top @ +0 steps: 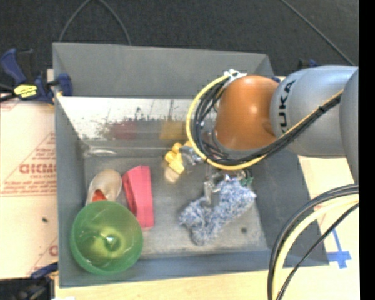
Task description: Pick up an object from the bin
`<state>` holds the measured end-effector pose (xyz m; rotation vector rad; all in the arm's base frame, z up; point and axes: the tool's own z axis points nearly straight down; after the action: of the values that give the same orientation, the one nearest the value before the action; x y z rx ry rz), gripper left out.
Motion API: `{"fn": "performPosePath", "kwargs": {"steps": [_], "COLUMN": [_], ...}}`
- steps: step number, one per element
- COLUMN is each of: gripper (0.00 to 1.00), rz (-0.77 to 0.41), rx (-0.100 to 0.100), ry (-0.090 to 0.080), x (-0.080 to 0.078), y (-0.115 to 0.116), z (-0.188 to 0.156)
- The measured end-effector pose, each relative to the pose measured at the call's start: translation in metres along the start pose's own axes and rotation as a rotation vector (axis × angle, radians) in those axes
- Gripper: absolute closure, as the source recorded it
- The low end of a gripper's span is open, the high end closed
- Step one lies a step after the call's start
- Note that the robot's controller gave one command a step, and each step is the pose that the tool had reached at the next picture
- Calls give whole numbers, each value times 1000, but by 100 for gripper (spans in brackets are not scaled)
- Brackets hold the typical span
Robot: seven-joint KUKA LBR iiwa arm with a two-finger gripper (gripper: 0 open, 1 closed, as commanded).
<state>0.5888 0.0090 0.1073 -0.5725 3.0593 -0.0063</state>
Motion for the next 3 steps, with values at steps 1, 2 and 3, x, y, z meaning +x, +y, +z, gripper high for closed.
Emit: {"fn": "performPosePath", "kwargs": {"steps": [1,2,3], "gripper": [0,0,0], "rz": [302,71,17], "rx": [3,10,17], "ry": [-51,-41,-74], "x": [-7,-6,-7], "y": [9,4,7], "z": [19,15,18]}}
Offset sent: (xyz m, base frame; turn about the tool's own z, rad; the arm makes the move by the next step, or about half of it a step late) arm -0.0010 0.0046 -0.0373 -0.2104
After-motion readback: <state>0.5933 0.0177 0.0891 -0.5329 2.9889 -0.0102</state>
